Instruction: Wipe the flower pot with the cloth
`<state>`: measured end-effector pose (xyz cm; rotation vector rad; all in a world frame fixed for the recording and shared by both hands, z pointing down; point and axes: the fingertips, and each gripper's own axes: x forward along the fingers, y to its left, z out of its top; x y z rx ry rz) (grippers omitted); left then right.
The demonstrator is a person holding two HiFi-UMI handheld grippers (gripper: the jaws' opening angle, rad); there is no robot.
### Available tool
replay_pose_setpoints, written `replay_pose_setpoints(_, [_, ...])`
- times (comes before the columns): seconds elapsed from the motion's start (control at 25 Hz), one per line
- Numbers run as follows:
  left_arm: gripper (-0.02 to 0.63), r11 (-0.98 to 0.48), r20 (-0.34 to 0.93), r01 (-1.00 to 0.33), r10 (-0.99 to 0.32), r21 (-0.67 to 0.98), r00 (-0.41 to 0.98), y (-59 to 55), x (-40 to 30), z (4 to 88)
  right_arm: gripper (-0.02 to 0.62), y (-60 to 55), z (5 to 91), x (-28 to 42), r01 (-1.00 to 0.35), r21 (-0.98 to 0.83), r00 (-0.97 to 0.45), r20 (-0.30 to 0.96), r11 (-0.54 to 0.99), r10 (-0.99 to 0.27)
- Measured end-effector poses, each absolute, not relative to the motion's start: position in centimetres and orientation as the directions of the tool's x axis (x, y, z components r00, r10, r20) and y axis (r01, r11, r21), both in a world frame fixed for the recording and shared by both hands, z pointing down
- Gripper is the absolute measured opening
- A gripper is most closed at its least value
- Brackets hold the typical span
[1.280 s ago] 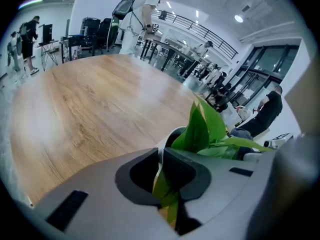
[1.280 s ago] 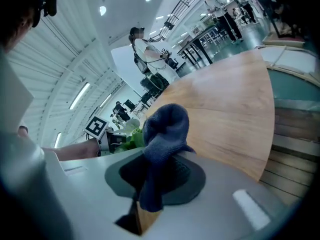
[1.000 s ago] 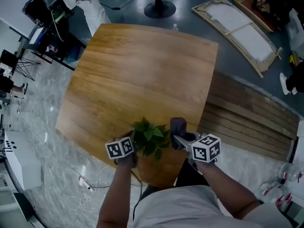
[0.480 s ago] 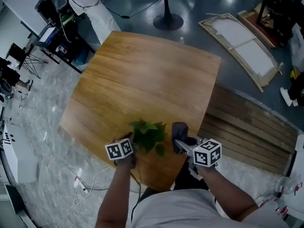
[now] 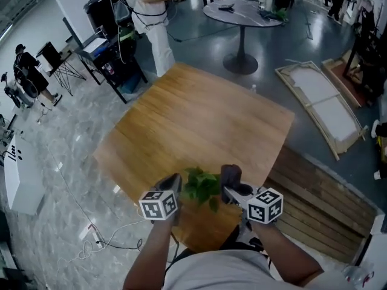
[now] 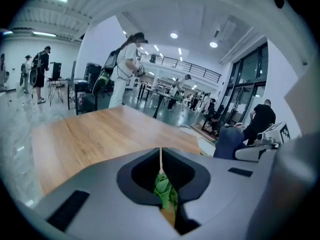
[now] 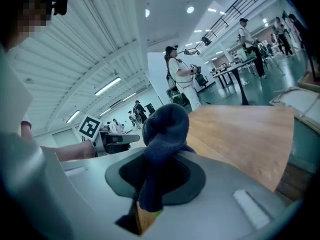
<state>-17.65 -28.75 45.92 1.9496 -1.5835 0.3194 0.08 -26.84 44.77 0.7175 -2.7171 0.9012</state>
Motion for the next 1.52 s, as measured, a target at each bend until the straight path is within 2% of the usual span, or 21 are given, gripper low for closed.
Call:
replay_pose_setpoints(0.28, [0.006,-0.184,0.33,-0.953,-0.908,0.241,0.258,-26.5,-18.5,33.8,0.061,-26.5,36.5,-3.4,-0.439,-0.395,-0.898,0.225,0.807,-0.378])
replay_pose_setpoints(0.56, [0.006,-0.268,0.213,-0.941,-0.927,0.207,0.31,-24.4,-17.6,26.4,0.061,-25.4,28.7,-6.3,-0.386,-0.271,-0.922,0.125,0.882,-0.366])
replay_pose_setpoints(0.84, [0.006,-0.287,0.162,-0.945,-0.936,0.156,0.312,-23.4,-18.5,23.2,0.06,-24.8,23.3,-8.5,-0.378,-0.151,-0.926,0.062,0.914,-0.372])
replay_pose_setpoints(1.52, [0.006,-0.299,0.146,-0.943,-0.936,0.148,0.319,-22.3,-18.6,22.1,0.06,-23.7,21.1,-8.6,-0.393,-0.101,-0.92,0.028,0.914,-0.392])
